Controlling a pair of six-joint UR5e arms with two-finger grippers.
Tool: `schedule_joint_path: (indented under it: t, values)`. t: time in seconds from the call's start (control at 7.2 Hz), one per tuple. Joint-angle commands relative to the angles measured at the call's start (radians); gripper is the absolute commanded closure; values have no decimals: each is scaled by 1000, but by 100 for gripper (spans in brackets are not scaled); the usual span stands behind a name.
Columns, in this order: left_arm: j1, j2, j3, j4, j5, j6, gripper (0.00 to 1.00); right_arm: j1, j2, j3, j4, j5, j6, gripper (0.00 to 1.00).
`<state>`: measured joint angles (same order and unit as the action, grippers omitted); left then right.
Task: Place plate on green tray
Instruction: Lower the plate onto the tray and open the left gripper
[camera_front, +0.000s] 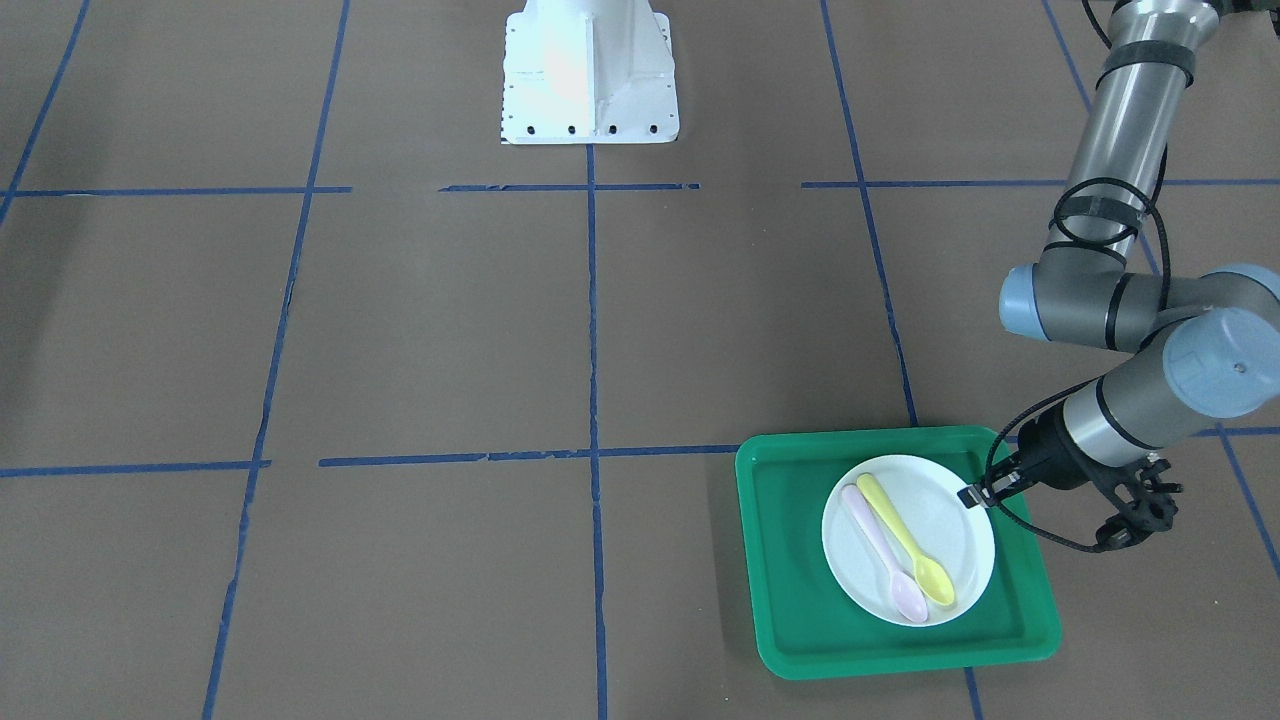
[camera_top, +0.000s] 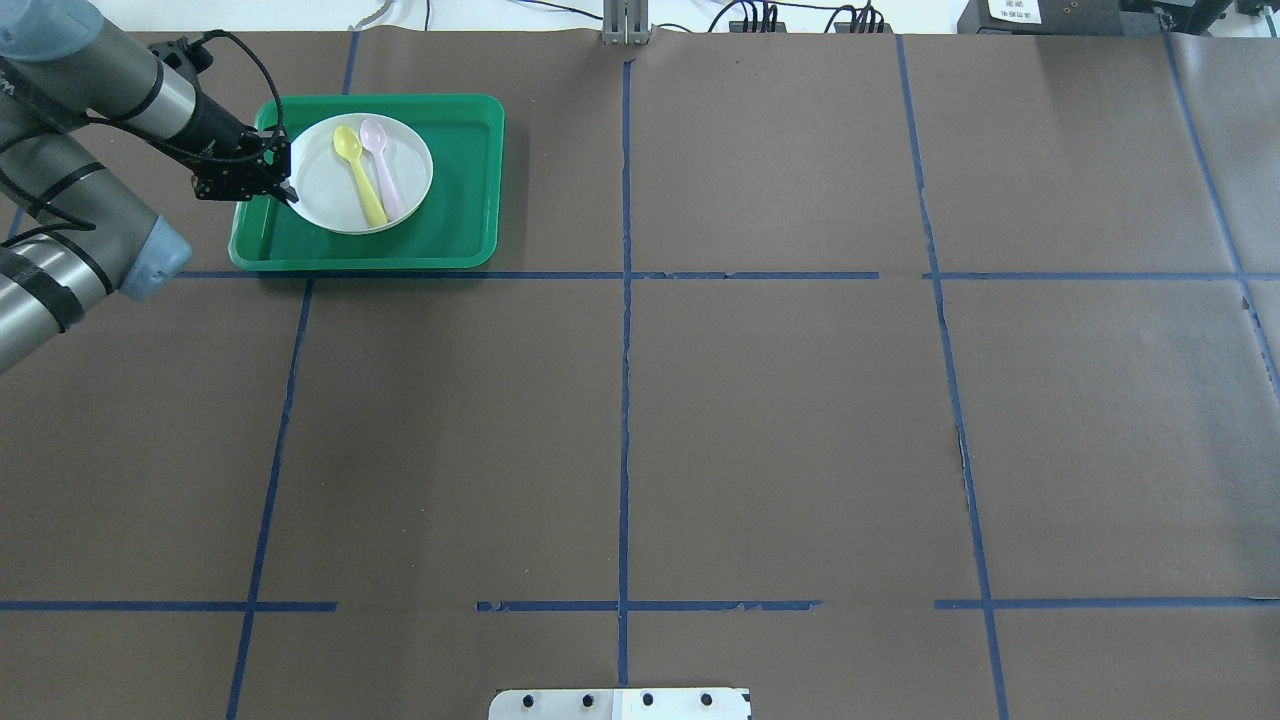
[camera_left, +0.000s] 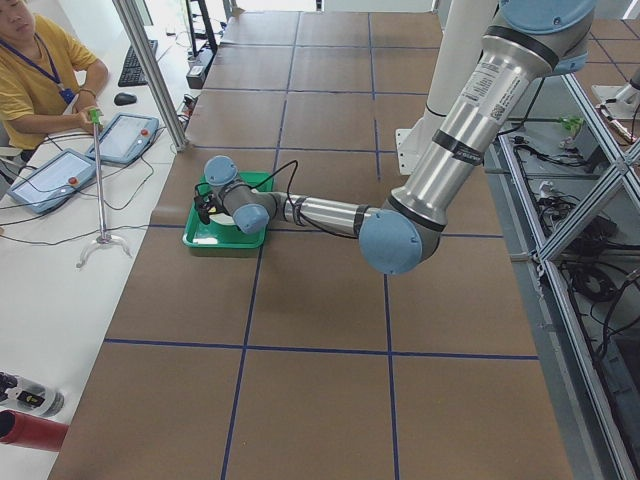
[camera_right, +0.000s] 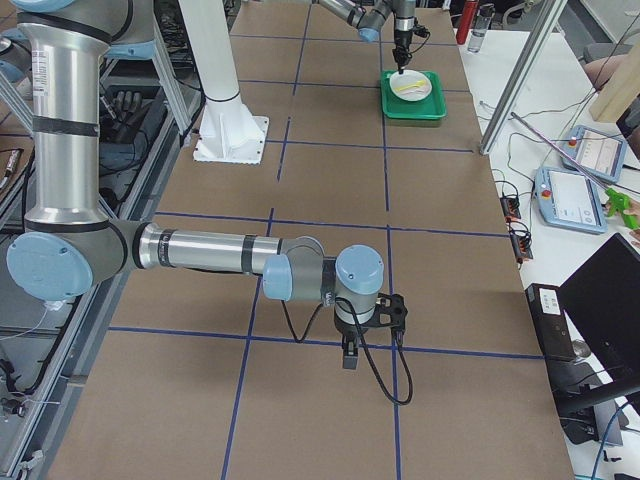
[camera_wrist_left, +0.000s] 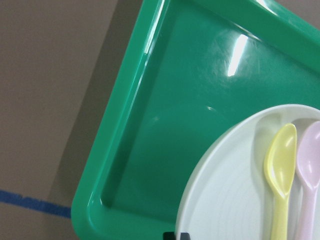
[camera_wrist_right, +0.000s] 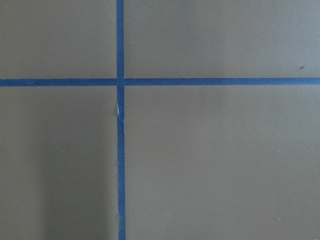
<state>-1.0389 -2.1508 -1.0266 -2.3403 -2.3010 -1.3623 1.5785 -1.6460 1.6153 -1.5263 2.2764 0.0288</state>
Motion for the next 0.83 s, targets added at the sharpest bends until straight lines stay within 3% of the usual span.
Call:
schedule_joint_path:
  t: [0.0,0.14,0.28,0.56,0.69]
  values:
    - [19,-7,25,-68,31,-23,53,0,0,0,0,2,0,0]
    - [17,6,4,-106,32,-20,34,0,0,0,0,2,-1,0]
    - [16,56,-88,-102,34,-15,10,0,0,0,0,0,0,0]
    - [-33,234,-310,-99,23,6,9,0,0,0,0,0,0,0]
    - [-49,321,-357,-94,23,172,9,0,0,0,0,0,0,0]
